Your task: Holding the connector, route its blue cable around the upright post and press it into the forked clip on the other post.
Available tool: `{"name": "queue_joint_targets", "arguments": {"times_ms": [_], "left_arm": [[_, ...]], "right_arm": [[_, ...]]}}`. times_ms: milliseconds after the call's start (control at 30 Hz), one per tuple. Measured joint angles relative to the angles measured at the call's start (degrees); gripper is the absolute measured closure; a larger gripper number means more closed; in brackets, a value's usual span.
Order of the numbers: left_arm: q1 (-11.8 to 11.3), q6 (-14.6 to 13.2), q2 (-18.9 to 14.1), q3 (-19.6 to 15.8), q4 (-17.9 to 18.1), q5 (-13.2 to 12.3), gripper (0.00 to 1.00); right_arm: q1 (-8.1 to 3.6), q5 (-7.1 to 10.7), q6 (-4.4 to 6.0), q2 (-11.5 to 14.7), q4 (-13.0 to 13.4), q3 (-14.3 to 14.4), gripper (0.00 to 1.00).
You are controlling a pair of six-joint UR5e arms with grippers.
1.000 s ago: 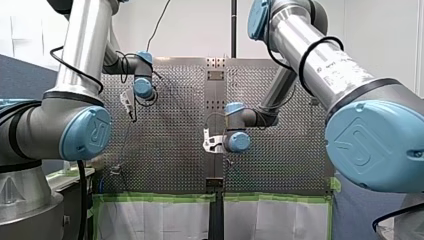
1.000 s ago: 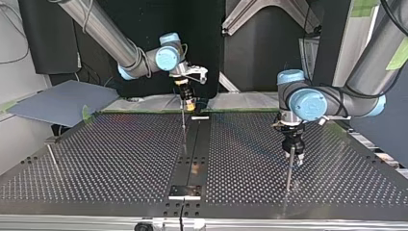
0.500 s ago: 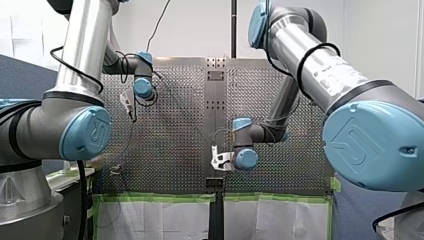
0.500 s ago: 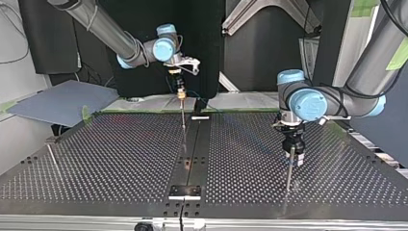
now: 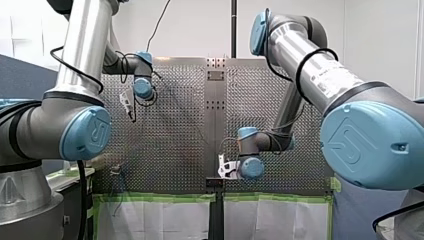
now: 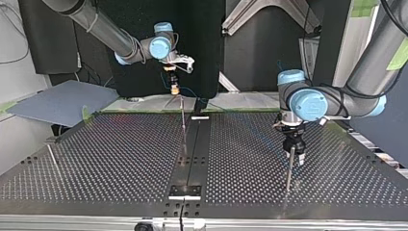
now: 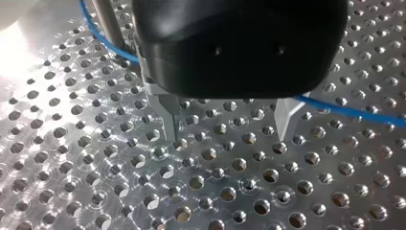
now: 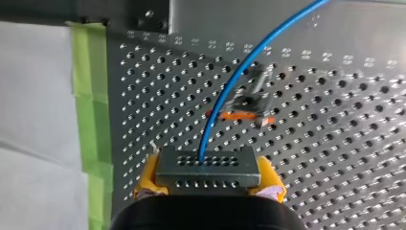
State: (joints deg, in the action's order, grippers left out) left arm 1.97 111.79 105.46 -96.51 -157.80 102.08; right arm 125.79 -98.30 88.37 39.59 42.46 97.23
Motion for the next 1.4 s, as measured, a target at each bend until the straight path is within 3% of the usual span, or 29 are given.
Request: {"name": "queue_joint_targets", "arguments": {"times_ms": [233, 900, 1133, 1400], "left_arm": [[-0.1, -0.1, 0.0, 0.0, 0.0, 0.0, 0.0], [-0.2, -0.3, 0.0, 0.0, -0.1, 0.0, 0.0], [-0.2, -0.3, 0.0, 0.0, -0.1, 0.0, 0.0], [-0.1, -0.4, 0.0, 0.0, -0.2, 0.0, 0.0]], "right_arm": [[-1.48, -1.18, -0.13, -2.7, 1.7, 0.0, 0.99], [-10.39, -0.44, -0.02, -11.4, 6.8, 0.3, 0.99], [-11.33, 0.35, -0.32, -12.2, 8.2, 0.3, 0.99], [-11.03, 2.85, -2.52, -12.2, 10.0, 0.3, 0.99]]}}
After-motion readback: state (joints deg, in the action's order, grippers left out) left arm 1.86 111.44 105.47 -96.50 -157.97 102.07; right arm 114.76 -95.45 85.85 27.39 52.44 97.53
